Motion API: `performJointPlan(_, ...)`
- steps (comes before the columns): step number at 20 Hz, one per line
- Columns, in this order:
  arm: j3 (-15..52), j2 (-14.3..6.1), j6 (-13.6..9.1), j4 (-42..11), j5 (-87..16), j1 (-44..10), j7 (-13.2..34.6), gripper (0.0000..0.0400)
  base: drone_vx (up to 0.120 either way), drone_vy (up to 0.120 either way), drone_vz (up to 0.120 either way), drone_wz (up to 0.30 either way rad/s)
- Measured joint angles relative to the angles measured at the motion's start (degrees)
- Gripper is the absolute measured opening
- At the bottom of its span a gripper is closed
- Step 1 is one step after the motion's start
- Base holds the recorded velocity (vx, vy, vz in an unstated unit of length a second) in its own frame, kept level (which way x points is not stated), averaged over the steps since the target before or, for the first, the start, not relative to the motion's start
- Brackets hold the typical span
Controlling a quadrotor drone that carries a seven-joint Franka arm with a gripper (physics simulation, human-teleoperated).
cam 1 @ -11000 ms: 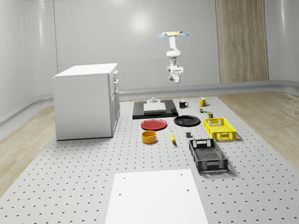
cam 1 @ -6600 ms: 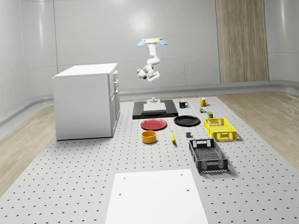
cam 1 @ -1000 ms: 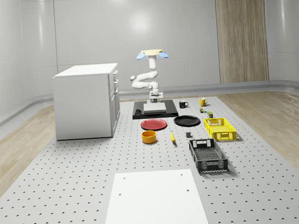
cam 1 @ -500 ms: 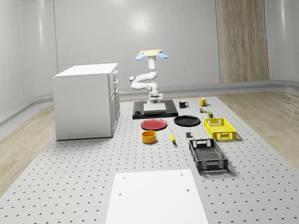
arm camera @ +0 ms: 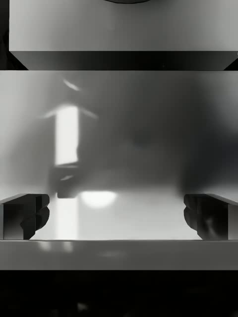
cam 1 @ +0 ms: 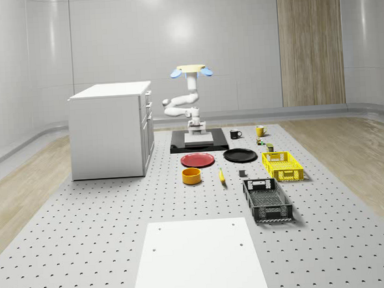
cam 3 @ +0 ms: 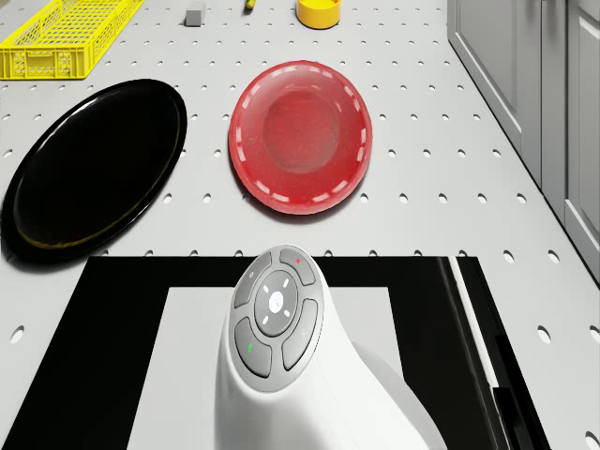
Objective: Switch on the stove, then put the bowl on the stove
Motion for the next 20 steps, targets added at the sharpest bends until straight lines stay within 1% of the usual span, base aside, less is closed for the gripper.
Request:
performJointPlan(1,0.0,0.0,0.0,0.0,0.0,0.0,0.0,0.04,0.12,-0.12,0.0,0.0)
performJointPlan(20,0.2,-0.8,0.8,0.1,0.4,-0.4,0.4,0.04,0.12,0.0,0.0,0.0)
